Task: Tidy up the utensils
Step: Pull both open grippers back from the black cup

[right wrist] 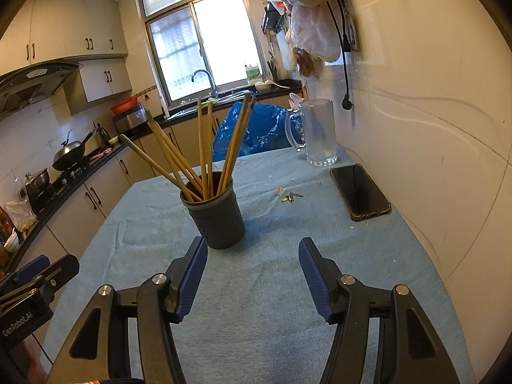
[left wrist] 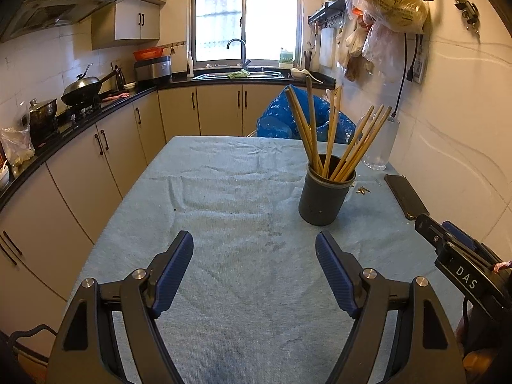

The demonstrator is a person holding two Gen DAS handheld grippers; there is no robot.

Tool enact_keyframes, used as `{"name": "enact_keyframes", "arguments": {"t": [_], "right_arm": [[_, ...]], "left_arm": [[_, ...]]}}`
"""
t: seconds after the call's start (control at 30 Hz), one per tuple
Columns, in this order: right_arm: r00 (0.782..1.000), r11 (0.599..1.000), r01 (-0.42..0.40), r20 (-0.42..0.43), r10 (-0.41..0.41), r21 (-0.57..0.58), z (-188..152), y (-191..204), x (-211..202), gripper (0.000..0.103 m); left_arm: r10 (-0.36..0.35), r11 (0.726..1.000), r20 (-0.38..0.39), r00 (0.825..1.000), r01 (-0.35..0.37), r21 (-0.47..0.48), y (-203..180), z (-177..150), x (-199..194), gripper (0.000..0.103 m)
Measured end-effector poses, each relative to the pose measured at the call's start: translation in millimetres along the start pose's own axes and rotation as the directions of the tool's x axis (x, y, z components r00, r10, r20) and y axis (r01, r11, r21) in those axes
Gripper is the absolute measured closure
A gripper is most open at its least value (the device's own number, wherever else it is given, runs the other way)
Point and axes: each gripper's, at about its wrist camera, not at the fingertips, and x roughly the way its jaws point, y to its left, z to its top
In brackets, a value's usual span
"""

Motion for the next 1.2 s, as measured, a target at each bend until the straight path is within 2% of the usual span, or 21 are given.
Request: {"name": "enact_keyframes", "arguments": {"t": [0.37,0.67,1.0,1.2], "right_arm": [[0.999,1.0,0.01,-0.046,-0.01,-0.005,-5,0,20,0.039],[0.999,0.998,0.033,-0.023,-0.034,-0.05,-8,6,22,0.037],[0.999,0.995,0.043,-0.001,-0.043,-0.085,-11,13,19,0.035],[0.999,0.996,0.043,-0.001,-0.043,-0.082,-11,12,17,0.034]], "left_arm": [[0.003,1.0,-0.046,0.999,-0.003,0.004,-1,-2,23,0.025],[0.01,1.0,-0.067,0.998,-0.01,0.006,1,-4,33,0.023],[0.016,1.0,-0.065,0.998,-0.016,0.006,2,-5,34,0.021],[0.031,0.999,-0.039,0.999,-0.031,0.006,3,-8,31,0.016]]}}
